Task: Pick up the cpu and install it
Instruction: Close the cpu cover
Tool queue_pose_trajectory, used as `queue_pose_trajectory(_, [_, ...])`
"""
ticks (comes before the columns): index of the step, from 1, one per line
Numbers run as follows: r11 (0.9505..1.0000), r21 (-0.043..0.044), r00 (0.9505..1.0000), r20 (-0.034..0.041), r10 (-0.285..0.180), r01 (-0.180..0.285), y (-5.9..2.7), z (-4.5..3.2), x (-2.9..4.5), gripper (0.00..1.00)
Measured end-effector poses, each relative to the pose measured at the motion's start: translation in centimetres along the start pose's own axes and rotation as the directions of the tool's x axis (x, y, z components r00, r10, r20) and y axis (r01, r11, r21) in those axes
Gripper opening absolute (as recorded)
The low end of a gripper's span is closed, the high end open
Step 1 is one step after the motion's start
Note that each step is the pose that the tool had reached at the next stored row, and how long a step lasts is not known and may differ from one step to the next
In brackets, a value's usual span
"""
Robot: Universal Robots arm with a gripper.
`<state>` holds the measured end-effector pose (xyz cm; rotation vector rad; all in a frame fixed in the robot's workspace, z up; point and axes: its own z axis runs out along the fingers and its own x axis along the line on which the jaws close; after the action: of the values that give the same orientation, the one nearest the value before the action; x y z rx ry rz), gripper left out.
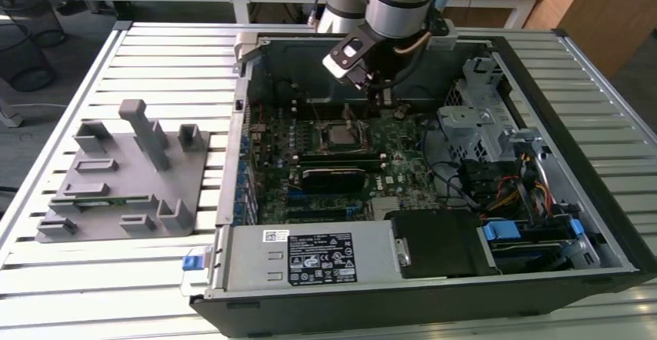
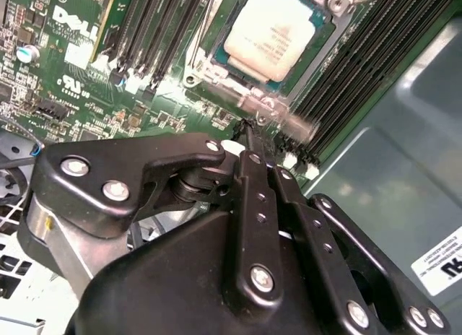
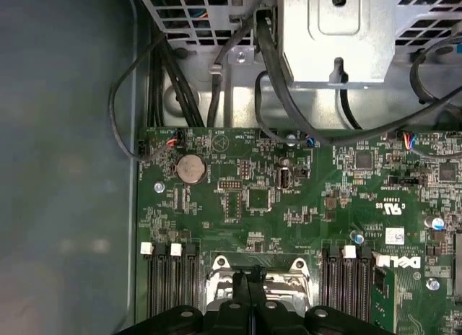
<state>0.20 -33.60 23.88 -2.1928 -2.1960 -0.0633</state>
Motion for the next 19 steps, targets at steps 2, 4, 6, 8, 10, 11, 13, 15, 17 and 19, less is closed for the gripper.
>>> queue_pose_trajectory(2, [1.0000, 0.0000, 1.0000, 0.0000, 0.000, 0.000, -0.09, 0.00, 0.00, 0.11])
queue_pose_trajectory(4, [1.0000, 0.0000, 1.0000, 0.0000, 0.000, 0.000, -0.20, 0.00, 0.00, 0.11])
queue_pose_trajectory(6, [1.0000, 0.0001, 1.0000, 0.0001, 0.000, 0.000, -0.41, 0.01, 0.00, 0.11])
queue_pose_trajectory(8, [1.0000, 0.0001, 1.0000, 0.0000, 0.000, 0.000, -0.88, 0.03, 0.00, 0.11])
queue_pose_trajectory(10, [1.0000, 0.0000, 1.0000, -0.0001, 0.000, 0.000, -1.58, 0.05, 0.00, 0.11])
queue_pose_trajectory(11, [1.0000, -0.0001, 1.0000, 0.0000, 0.000, 0.000, -1.78, 0.06, 0.00, 0.11])
queue_pose_trajectory(13, [1.0000, 0.0000, 1.0000, 0.0001, 0.000, 0.000, -1.89, 0.06, 0.00, 0.11])
queue_pose_trajectory(15, [1.0000, 0.0000, 1.0000, 0.0000, 0.000, 0.000, -1.96, 0.06, 0.00, 0.11])
queue_pose_trajectory(17, [1.0000, 0.0000, 1.0000, 0.0000, 0.000, 0.000, -2.06, 0.07, 0.00, 0.11])
queue_pose_trajectory(19, [1.0000, 0.0001, 1.0000, 0.0001, 0.000, 0.000, -2.24, 0.06, 0.00, 0.11])
